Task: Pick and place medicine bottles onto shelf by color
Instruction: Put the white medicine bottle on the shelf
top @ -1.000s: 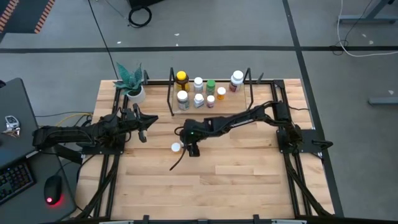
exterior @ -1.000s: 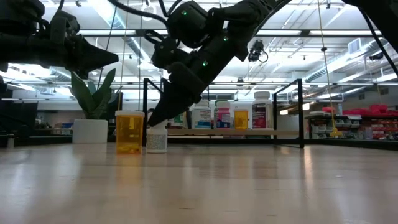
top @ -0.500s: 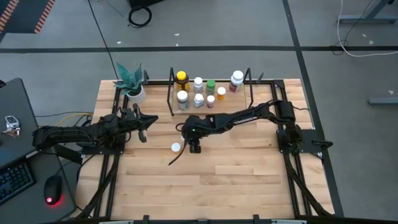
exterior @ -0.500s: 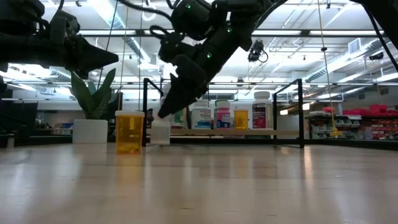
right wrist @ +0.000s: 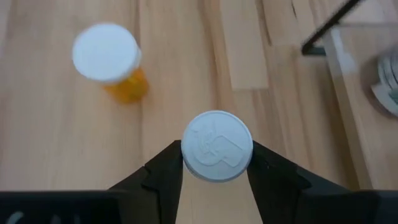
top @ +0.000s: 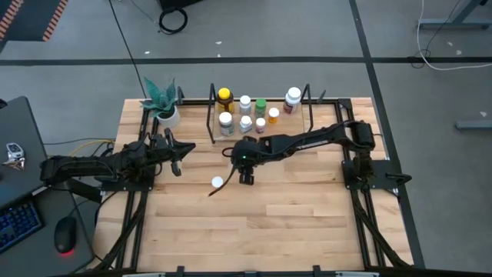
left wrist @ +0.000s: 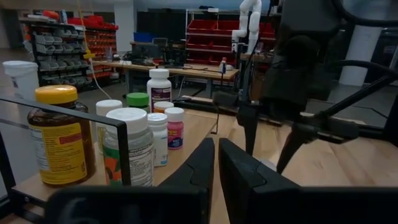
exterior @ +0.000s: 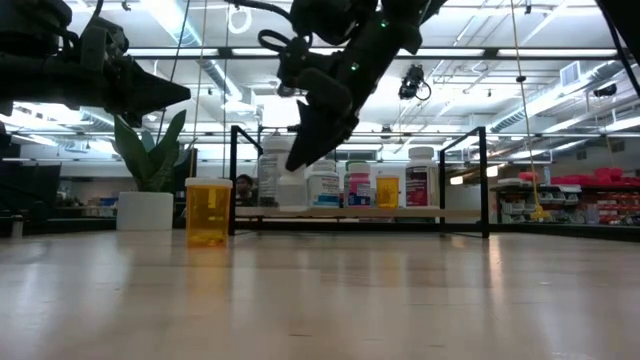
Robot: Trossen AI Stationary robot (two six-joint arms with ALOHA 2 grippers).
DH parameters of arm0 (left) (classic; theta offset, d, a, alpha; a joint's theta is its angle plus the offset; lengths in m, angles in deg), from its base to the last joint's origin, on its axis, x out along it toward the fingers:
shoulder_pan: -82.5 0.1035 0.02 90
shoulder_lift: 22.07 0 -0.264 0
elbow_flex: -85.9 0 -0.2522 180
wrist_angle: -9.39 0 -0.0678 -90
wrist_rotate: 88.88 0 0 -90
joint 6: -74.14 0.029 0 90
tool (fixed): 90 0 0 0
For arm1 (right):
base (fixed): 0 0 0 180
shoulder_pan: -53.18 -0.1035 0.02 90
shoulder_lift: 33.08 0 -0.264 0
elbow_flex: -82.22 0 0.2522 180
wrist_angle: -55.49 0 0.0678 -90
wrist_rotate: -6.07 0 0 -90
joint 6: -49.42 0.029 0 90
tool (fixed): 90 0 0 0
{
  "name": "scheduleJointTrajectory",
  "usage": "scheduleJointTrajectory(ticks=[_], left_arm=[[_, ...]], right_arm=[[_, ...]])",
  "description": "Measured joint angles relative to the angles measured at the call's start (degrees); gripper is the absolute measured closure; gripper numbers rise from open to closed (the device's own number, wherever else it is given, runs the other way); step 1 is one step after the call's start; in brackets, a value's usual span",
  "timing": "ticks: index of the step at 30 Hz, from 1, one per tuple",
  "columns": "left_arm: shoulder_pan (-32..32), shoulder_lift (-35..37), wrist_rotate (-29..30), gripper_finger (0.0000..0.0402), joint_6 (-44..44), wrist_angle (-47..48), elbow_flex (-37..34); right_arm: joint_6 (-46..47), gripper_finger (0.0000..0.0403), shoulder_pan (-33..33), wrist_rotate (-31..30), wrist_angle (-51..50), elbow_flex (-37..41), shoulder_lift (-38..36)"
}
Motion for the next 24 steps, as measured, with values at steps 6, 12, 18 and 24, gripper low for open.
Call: scheduleJointTrajectory(ticks=[6, 12, 18, 24], left_arm=[[0.0, 0.0, 0.0, 0.0364, 0.0, 0.0, 0.0], [0.0, 0.0, 0.0, 0.0362, 0.0, 0.0, 0.0], [0.0, 0.0, 0.0, 0.0371, 0.0, 0.0, 0.0], [0.0, 0.0, 0.0, 0.0368, 0.0, 0.0, 0.0]], right_arm=[[1.1, 0.0233, 0.1, 0.0, -0.7, 3.3, -2.8], [4.3, 0.0233, 0.4, -0.4, 4.0, 12.4, -9.5], [10.3, 0.0233, 0.3, -8.0, 4.9, 20.3, -17.0], [24.7, 0.0233, 0.2, -21.7, 3.1, 24.5, -21.5]])
